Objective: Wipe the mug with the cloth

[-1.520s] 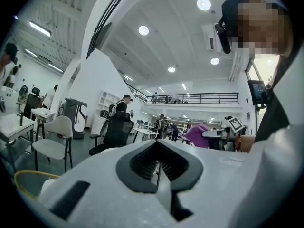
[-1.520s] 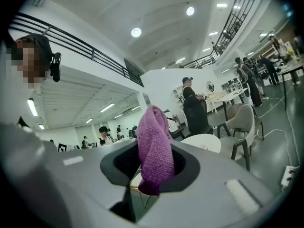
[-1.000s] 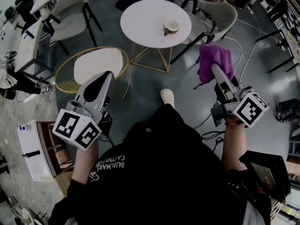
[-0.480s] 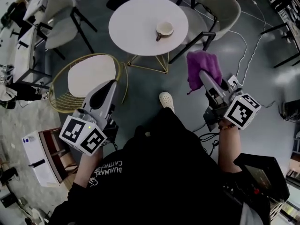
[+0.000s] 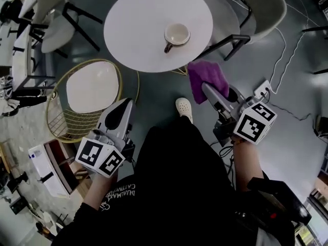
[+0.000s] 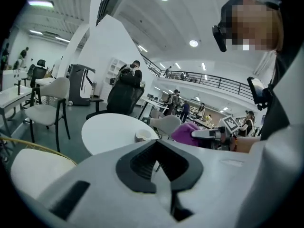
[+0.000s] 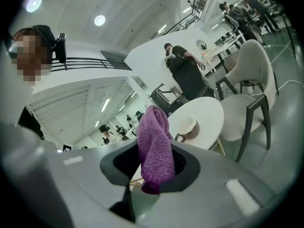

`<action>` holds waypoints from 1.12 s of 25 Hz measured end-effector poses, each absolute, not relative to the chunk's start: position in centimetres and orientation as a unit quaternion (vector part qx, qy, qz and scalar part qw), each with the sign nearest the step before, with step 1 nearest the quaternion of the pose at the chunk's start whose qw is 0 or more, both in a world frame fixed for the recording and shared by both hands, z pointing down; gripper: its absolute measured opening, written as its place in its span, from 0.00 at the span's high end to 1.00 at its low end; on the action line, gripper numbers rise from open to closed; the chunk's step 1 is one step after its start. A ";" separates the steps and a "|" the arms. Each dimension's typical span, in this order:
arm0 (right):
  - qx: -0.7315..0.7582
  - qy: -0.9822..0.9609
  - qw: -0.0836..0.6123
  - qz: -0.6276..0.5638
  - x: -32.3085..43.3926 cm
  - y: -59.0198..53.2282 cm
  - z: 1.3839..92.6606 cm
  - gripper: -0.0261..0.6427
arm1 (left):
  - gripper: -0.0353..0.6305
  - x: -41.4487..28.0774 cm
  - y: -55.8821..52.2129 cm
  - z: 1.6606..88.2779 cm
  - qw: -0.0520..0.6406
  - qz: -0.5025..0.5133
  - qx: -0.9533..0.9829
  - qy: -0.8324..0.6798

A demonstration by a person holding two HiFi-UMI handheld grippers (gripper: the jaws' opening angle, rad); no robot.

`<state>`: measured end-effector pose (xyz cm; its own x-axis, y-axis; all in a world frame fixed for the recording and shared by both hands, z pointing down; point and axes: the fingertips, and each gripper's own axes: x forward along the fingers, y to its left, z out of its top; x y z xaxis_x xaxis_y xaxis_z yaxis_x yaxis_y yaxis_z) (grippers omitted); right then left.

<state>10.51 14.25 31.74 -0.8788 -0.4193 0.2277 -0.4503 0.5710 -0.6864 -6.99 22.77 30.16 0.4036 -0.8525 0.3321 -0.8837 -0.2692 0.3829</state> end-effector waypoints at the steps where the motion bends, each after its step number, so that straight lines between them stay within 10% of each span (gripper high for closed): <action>1: 0.238 -0.885 0.024 0.398 10.4 13.5 32.5 0.81 | 0.94 -6.8 22.1 31.0 0.268 0.036 0.792 -0.547; 17: 0.091 -0.887 0.136 0.431 10.0 4.0 41.4 0.81 | 0.94 -2.7 8.9 38.2 0.322 0.078 0.746 -0.577; 28: 0.057 -0.822 0.033 0.565 5.3 3.6 39.3 0.81 | 0.94 -6.2 11.8 33.9 0.307 0.095 0.723 -0.612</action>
